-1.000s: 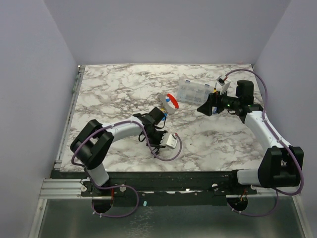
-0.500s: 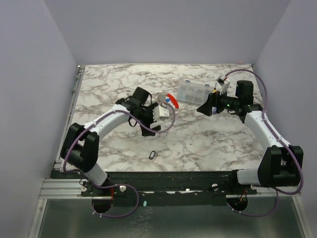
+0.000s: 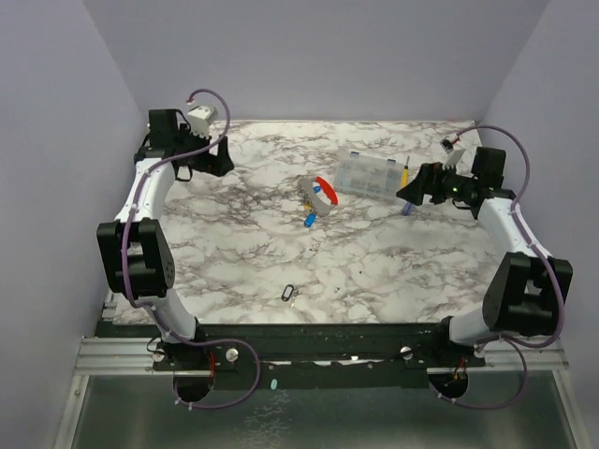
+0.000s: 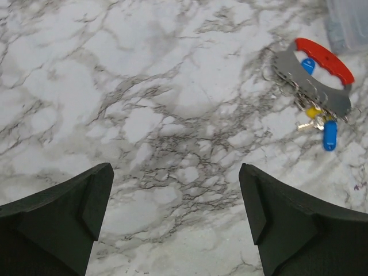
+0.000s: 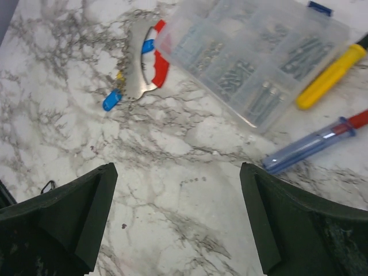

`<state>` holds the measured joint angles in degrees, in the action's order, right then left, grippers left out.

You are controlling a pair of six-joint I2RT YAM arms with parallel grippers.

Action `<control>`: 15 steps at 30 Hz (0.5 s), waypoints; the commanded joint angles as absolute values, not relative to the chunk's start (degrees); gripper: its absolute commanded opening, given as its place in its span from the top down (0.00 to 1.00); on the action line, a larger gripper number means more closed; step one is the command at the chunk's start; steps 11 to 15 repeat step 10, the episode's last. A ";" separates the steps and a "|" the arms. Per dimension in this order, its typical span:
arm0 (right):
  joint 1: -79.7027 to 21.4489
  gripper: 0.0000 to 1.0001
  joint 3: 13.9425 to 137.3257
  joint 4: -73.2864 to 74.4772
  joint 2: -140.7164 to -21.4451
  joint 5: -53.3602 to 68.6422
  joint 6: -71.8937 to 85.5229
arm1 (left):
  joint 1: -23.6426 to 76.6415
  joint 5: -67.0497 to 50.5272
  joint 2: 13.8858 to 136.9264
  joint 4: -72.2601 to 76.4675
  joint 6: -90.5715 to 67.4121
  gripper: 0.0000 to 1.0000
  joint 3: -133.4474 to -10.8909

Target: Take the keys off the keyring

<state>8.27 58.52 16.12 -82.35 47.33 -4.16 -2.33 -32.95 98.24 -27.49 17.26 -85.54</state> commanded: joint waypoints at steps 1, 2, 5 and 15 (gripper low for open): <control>14.00 0.00 60.94 14.85 -86.82 48.69 -5.49 | -7.34 -29.20 100.54 -19.97 3.41 0.01 -81.96; 14.80 0.00 60.69 13.96 -87.79 48.39 -5.81 | -7.52 -26.83 100.37 -18.04 2.22 0.01 -80.38; 16.19 0.00 60.30 13.24 -90.39 47.39 -6.56 | -7.65 -22.69 99.93 -14.66 1.32 0.01 -76.05; 16.35 0.00 58.98 11.78 -91.43 47.18 -6.24 | -7.56 -19.25 98.98 -10.53 -1.58 0.01 -72.20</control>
